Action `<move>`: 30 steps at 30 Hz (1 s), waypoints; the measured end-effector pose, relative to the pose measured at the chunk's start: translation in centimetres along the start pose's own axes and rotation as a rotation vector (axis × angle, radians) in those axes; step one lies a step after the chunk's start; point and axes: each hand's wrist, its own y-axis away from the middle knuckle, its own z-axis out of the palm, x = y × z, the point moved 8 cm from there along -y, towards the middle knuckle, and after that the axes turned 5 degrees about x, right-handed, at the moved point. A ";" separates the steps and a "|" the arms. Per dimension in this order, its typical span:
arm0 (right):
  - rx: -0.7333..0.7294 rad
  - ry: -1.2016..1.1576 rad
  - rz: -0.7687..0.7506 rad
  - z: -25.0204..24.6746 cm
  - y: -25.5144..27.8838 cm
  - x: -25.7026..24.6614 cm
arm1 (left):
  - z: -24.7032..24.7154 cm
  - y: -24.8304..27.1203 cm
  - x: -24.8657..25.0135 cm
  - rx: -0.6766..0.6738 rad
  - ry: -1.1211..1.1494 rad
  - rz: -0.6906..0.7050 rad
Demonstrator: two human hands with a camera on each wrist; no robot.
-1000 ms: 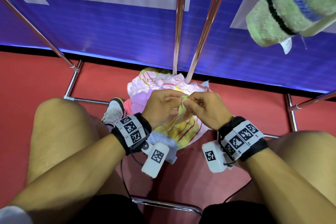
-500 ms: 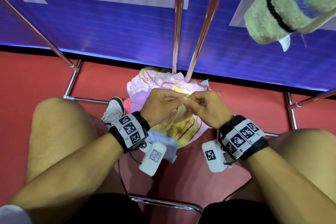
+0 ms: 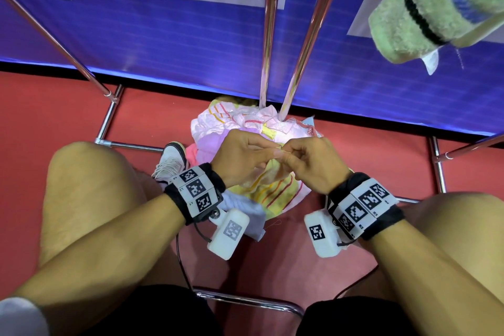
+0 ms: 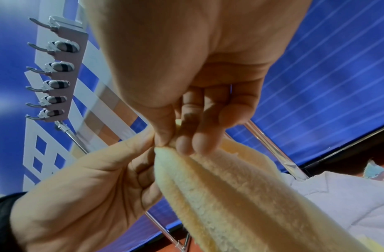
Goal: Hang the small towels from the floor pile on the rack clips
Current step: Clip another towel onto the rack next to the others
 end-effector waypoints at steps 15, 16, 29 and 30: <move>0.031 -0.044 0.020 -0.5 0.2 -0.4 | -0.4 -0.8 0.2 -0.072 -0.008 -0.040; 0.030 -0.043 0.025 -0.5 0.2 -0.4 | -0.4 -0.8 0.3 -0.080 -0.003 -0.040; 0.042 -0.004 0.015 -0.6 0.4 -0.5 | -0.5 -0.7 -0.1 -0.087 0.037 -0.060; 0.045 0.001 0.010 -0.6 0.4 -0.5 | -0.5 -0.8 -0.2 -0.084 0.055 -0.069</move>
